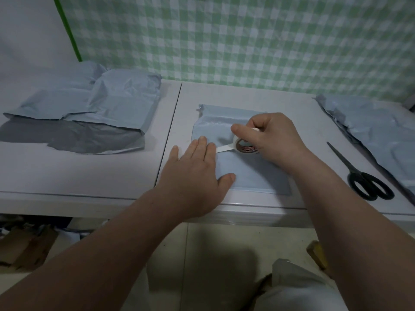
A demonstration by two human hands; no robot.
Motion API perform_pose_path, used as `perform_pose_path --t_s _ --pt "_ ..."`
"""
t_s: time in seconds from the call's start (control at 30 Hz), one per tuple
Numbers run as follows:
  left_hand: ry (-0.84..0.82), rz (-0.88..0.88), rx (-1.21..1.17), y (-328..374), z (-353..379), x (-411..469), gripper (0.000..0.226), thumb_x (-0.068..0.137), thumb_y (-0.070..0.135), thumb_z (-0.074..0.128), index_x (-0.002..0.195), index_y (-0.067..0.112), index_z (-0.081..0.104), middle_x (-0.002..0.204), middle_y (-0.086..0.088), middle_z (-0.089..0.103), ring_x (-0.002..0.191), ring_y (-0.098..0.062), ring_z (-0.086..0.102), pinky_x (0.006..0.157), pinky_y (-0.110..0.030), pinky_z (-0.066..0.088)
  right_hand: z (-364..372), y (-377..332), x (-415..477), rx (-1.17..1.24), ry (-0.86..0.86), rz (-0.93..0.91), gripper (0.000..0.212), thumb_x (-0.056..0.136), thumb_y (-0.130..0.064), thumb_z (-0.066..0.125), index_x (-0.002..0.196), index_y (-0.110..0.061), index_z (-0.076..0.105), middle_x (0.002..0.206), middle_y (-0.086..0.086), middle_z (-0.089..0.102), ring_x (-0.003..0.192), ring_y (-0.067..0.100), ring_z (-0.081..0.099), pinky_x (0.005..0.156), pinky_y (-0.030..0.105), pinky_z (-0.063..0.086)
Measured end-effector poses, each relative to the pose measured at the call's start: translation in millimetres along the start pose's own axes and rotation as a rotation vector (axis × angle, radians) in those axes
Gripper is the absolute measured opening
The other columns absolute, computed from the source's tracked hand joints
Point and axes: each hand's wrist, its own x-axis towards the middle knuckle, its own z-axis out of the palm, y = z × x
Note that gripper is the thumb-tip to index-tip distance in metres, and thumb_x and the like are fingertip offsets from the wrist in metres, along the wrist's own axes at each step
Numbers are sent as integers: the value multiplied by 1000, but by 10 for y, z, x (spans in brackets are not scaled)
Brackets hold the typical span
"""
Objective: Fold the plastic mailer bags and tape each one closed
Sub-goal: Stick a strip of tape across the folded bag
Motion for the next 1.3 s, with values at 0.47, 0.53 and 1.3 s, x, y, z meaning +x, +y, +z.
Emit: perform_pose_path --t_s 0.47,0.53,1.3 --pt "-36 34 -9 -19 -25 4 69 95 58 16 151 21 -2 159 -10 -5 146 -22 -3 117 -48 1 -91 -122 50 -602 -90 4 28 83 -41 60 64 -20 62 66 -3 58 76 20 53 77 32 32" --pt "-43 36 -9 -18 -21 6 67 95 57 15 151 24 -3 159 -11 -6 146 -23 -4 116 -48 0 -73 -164 40 -679 -83 -24 26 83 -38 58 70 -17 66 68 1 59 77 22 53 76 32 29" --pt "-18 54 27 130 -81 69 59 97 51 18 150 26 11 159 -9 1 146 -25 -3 115 -52 -1 -227 54 -231 28 96 195 29 88 -47 57 90 -19 66 77 -11 60 69 8 54 66 27 43"
